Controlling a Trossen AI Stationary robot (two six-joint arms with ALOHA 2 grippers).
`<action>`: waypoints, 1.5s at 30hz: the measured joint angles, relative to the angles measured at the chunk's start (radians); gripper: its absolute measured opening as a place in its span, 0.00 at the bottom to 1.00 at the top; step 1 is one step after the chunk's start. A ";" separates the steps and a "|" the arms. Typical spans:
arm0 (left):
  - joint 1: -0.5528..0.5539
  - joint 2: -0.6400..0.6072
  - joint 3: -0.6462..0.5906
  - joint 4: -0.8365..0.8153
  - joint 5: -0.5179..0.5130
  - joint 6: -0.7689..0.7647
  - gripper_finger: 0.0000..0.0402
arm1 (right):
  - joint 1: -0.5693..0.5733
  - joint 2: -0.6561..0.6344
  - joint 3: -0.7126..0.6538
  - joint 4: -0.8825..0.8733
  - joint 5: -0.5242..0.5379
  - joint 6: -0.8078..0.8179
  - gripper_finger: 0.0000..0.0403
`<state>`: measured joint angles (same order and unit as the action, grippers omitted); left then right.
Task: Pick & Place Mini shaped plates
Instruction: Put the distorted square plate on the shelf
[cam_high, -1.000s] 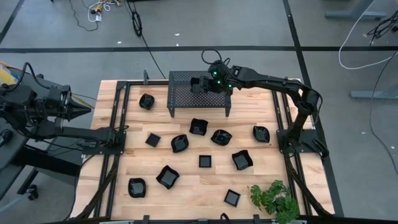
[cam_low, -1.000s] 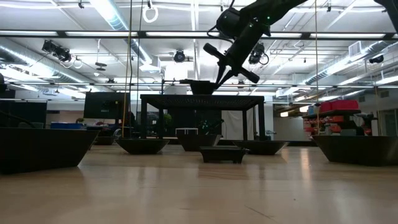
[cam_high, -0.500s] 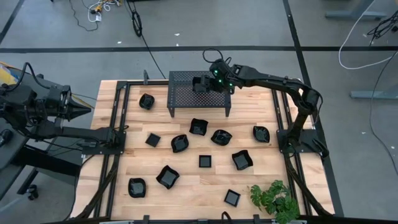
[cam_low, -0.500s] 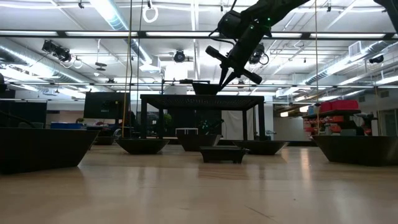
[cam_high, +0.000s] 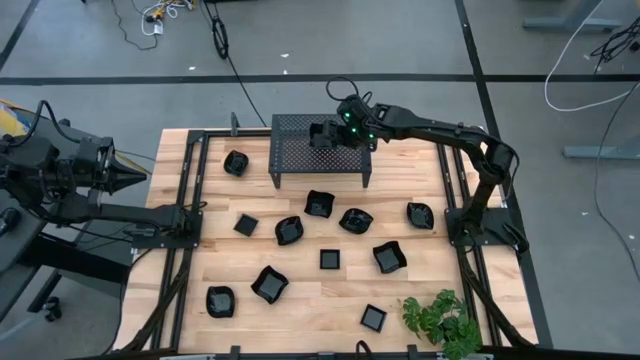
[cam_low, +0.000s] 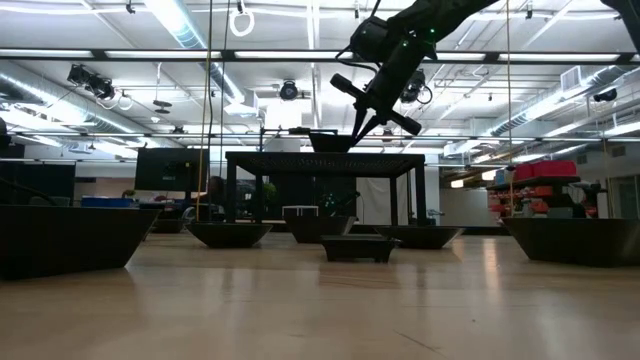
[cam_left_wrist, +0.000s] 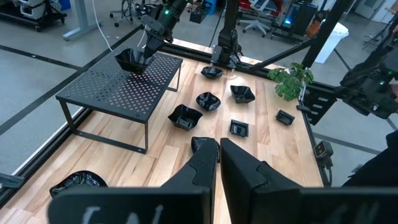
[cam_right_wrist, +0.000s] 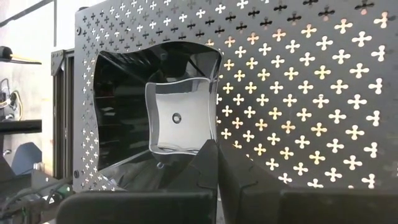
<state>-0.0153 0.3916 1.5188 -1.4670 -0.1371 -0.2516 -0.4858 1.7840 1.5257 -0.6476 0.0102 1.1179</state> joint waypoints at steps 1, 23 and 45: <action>0.000 0.000 0.000 0.000 0.000 0.000 0.06 | 0.000 0.000 0.000 0.001 0.000 0.000 0.00; 0.000 0.000 0.000 0.000 0.000 0.000 0.06 | 0.000 0.004 0.000 0.007 0.016 -0.001 0.00; 0.000 -0.001 0.000 0.000 0.000 0.000 0.06 | 0.008 0.013 -0.001 0.025 0.015 0.015 0.00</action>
<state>-0.0153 0.3904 1.5188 -1.4671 -0.1371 -0.2516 -0.4778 1.7974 1.5246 -0.6221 0.0253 1.1325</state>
